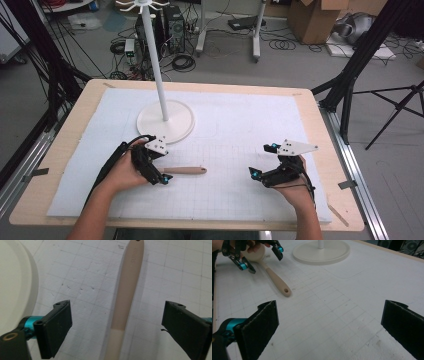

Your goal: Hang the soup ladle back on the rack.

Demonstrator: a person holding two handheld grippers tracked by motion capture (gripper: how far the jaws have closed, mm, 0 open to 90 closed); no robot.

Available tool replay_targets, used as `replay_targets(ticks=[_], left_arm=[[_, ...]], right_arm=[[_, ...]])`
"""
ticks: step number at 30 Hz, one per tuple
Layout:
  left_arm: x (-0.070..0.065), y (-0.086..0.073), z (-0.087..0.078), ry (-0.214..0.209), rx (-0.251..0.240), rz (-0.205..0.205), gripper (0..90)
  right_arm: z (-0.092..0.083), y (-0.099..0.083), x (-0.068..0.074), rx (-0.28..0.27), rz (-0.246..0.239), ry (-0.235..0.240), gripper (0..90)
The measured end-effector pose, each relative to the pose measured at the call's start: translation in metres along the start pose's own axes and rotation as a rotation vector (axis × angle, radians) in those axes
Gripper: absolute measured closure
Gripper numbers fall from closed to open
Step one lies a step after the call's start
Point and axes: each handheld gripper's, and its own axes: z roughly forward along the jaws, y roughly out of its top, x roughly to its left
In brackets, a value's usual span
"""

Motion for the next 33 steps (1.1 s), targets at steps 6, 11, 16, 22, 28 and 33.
replay_targets(ticks=[6,11,16,22,28,33], left_arm=[[0.003,0.0,0.006,0.004,0.036,-0.01,17.8],[0.003,0.001,0.008,-0.025,0.053,-0.006,28.6],[0.002,0.004,0.012,-0.04,0.067,-0.003,34.7],[0.003,0.004,0.013,-0.06,0.069,-0.006,42.1],[0.001,0.003,0.011,-0.065,0.076,-0.004,55.4],[-0.002,0.004,0.011,-0.051,0.087,0.007,59.5]], right_arm=[[0.001,0.0,0.0,0.002,0.003,0.003,0.3],[0.001,0.0,0.0,0.003,0.002,0.006,0.3],[0.002,-0.001,-0.001,0.006,0.004,0.009,0.3],[0.002,-0.001,-0.001,0.004,0.006,0.01,0.3],[0.004,-0.001,0.0,0.01,0.001,0.01,0.3],[0.002,-0.001,-0.001,0.005,0.007,0.009,0.3]])
